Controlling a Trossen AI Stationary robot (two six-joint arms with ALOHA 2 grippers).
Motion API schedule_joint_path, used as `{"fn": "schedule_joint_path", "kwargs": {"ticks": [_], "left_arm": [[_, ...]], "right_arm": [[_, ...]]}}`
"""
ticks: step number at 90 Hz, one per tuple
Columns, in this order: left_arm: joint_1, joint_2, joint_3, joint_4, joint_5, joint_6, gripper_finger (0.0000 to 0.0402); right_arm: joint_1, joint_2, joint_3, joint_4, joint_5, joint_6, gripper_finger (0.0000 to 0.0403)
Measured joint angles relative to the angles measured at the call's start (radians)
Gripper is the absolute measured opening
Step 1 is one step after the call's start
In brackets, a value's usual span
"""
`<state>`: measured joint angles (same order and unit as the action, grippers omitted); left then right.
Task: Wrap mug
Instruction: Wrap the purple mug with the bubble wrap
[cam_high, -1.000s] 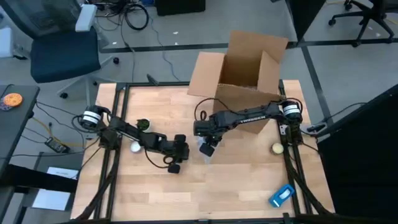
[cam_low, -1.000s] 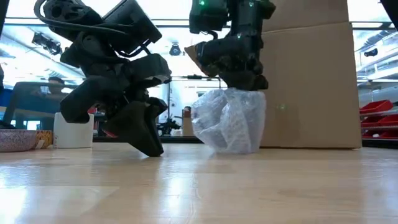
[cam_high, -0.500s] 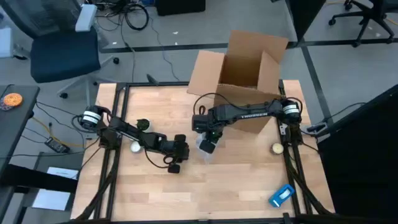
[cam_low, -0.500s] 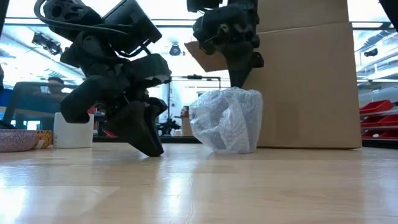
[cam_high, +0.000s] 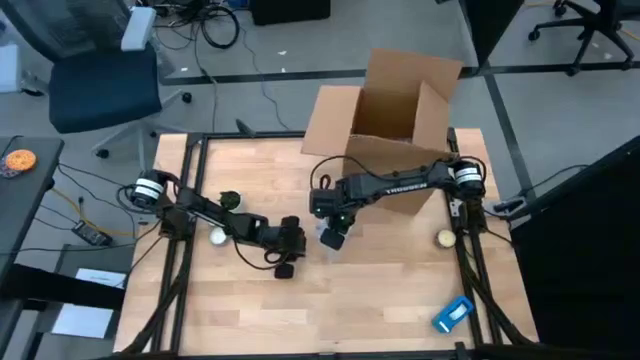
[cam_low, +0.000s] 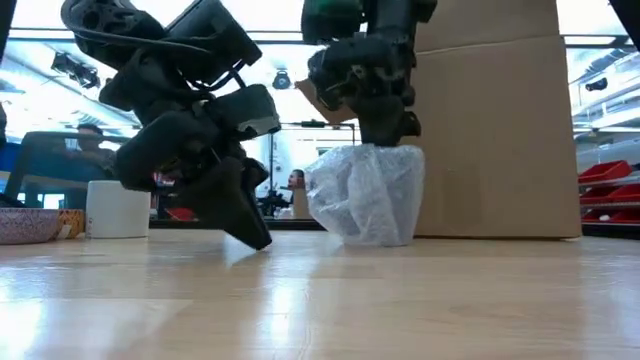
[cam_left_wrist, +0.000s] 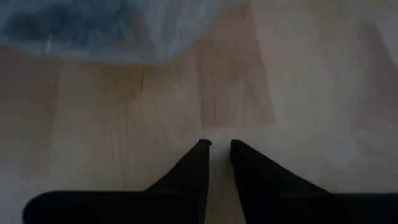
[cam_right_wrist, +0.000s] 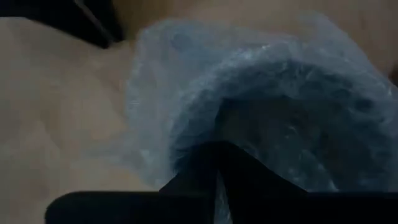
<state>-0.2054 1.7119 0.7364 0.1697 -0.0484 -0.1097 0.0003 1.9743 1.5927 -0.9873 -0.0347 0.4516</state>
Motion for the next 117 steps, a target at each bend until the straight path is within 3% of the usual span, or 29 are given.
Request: {"fn": "schedule_joint_path", "kwargs": {"ticks": [32, 70, 84, 117], "left_arm": [[0.000, 0.000, 0.000, 0.241, -0.003, 0.000, 0.0053], [0.000, -0.002, 0.001, 0.528, -0.003, 0.000, 0.0053], [0.000, -0.002, 0.002, 0.571, -0.003, 0.000, 0.0053], [0.000, -0.003, 0.002, 0.579, -0.003, 0.000, 0.0053]], "right_arm": [[-0.007, -0.001, -0.067, 0.086, 0.056, -0.018, 0.0000], [-0.008, 0.006, 0.131, -0.157, 0.139, -0.052, 0.0000], [0.020, 0.005, 0.176, -0.258, 0.157, -0.052, 0.0000], [0.030, 0.005, 0.109, -0.141, 0.174, -0.078, 0.0000]]}}
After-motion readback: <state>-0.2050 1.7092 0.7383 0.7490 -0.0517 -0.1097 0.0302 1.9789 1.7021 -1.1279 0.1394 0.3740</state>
